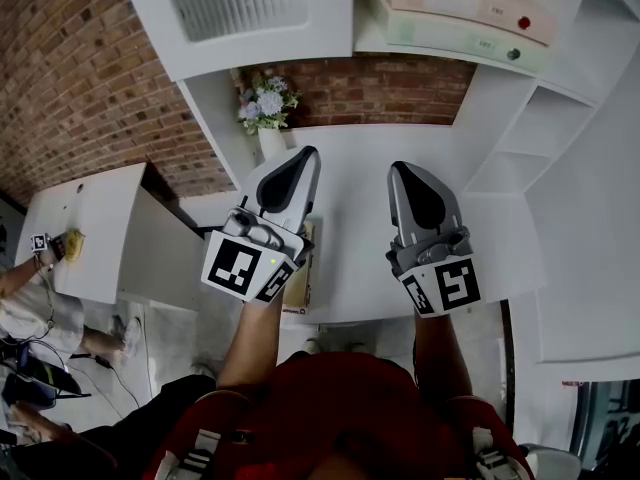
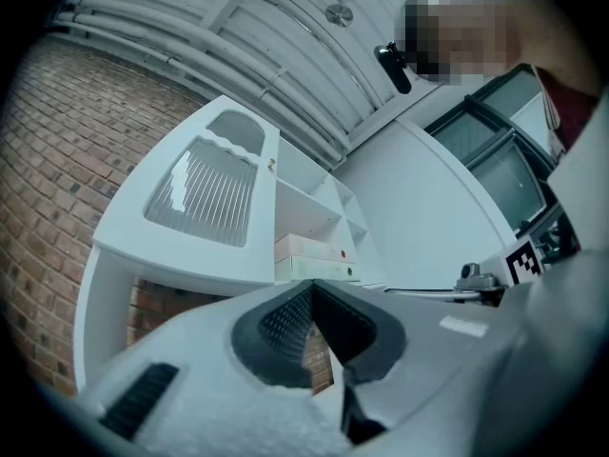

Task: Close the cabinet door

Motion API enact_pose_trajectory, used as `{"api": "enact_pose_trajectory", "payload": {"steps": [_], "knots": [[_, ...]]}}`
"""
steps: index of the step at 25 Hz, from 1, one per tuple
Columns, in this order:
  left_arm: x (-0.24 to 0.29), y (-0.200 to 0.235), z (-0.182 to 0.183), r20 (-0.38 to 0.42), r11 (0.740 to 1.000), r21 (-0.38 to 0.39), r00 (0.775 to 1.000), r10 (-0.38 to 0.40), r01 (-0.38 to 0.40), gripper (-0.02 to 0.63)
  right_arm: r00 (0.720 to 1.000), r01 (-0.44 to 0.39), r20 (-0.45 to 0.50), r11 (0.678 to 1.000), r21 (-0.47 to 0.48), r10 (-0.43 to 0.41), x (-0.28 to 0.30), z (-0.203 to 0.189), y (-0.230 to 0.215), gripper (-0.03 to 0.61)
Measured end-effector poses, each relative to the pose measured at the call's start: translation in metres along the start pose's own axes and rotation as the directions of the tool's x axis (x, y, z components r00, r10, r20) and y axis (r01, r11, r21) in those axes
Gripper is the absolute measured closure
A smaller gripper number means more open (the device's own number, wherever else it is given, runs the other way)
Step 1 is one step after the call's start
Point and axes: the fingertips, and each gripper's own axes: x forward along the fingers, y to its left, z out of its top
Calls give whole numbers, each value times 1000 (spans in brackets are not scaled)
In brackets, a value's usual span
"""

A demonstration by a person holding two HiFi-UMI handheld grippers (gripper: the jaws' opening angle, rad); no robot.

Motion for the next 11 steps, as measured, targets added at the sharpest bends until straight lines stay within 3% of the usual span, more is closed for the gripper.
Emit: {"api": "enact_pose_trajectory", "payload": {"steps": [11], "knots": [[-3, -4, 3, -2, 1000, 2, 1000, -5, 5, 614, 1000, 1, 3, 1000, 3, -1, -2, 3, 2, 566]]}}
